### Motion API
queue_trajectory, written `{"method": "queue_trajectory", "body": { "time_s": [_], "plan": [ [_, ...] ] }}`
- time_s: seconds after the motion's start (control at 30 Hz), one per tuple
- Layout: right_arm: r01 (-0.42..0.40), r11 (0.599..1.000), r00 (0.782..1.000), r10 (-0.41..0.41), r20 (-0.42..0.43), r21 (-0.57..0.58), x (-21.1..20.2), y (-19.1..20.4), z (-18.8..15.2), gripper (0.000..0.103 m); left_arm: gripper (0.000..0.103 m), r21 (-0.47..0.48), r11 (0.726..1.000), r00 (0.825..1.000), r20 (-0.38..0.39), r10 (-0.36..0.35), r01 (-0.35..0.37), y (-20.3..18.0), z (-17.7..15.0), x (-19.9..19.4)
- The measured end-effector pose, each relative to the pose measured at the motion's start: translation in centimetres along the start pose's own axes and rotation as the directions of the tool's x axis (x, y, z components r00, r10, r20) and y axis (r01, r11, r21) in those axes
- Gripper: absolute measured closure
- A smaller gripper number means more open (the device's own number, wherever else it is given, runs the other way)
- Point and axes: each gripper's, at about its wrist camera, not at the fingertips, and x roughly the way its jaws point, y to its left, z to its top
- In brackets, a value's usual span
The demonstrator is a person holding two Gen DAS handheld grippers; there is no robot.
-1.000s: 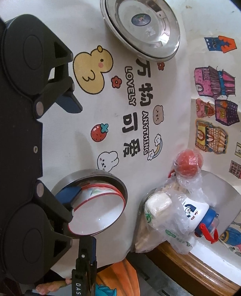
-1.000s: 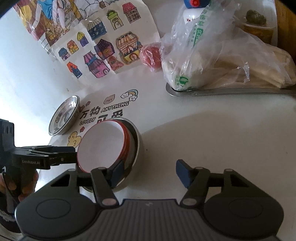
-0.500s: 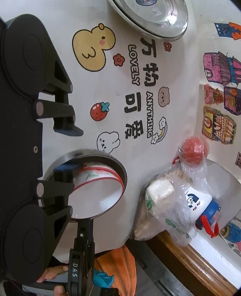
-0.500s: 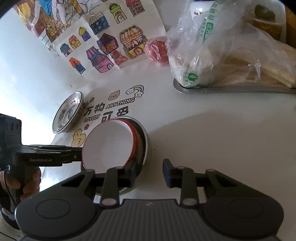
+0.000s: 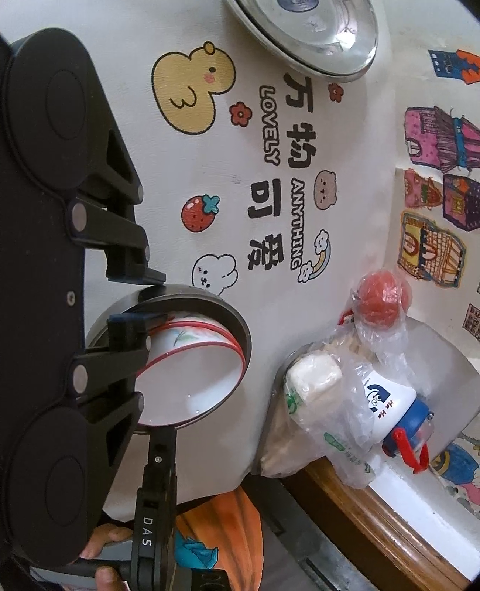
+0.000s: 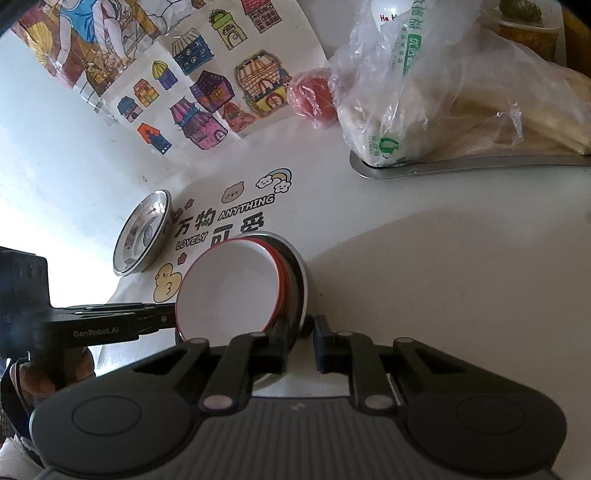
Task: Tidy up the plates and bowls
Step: 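Lift the steel bowl with nested white bowls and carry it to the steel plates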
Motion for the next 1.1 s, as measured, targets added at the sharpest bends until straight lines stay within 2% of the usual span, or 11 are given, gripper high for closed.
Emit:
{"method": "queue_trajectory", "body": {
  "time_s": [0.53, 1.1],
  "plan": [
    [-0.041, 0.998, 0.999, 0.041, -0.009, -0.040, 2.5, 2.5, 0.9, 0.088, 0.090, -0.064, 0.997, 0.998, 0.036, 0.050, -0.047, 2.8, 0.1, -1.6],
    [-0.074, 0.995, 0.997, 0.073, -0.021, -0.060, 4.4, 4.8, 1.6, 0.088, 0.091, -0.123, 0.990, 0.995, 0.076, 0.072, -0.062, 5.7, -0.2, -3.3]
  ]
}}
